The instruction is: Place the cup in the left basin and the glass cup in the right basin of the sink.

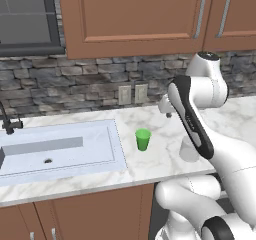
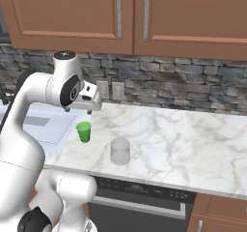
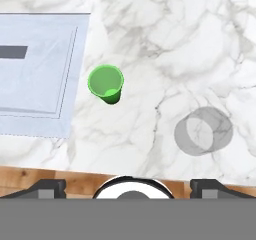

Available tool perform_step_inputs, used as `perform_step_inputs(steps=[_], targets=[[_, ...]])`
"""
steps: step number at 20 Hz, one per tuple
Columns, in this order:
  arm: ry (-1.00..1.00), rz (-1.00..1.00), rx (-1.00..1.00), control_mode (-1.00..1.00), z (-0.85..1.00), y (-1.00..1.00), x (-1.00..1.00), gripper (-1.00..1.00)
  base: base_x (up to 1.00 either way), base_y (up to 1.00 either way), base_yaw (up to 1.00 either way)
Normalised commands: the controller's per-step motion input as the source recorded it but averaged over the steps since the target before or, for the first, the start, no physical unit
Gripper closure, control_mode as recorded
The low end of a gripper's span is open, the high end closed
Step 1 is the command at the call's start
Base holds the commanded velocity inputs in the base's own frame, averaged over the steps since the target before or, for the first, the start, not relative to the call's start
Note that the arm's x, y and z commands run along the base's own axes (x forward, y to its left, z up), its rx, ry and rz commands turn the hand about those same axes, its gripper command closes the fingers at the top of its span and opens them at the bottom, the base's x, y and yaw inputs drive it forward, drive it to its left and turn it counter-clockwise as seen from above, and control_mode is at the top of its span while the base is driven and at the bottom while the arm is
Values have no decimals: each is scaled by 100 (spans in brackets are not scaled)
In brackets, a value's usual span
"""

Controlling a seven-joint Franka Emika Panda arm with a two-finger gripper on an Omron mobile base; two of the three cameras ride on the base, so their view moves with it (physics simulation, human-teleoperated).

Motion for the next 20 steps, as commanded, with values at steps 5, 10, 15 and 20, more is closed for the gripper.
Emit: perform_step_inputs(steps=[5,10,15,20], targets=[[0,0,0,-100,-27,-5,0,-100,0,0,0],[0,0,0,-100,-28,-10,0,-100,0,0,0],[0,0,-1,-100,-25,-11,0,-100,0,0,0],[0,0,-1,-100,-22,-10,0,-100,0,0,0]])
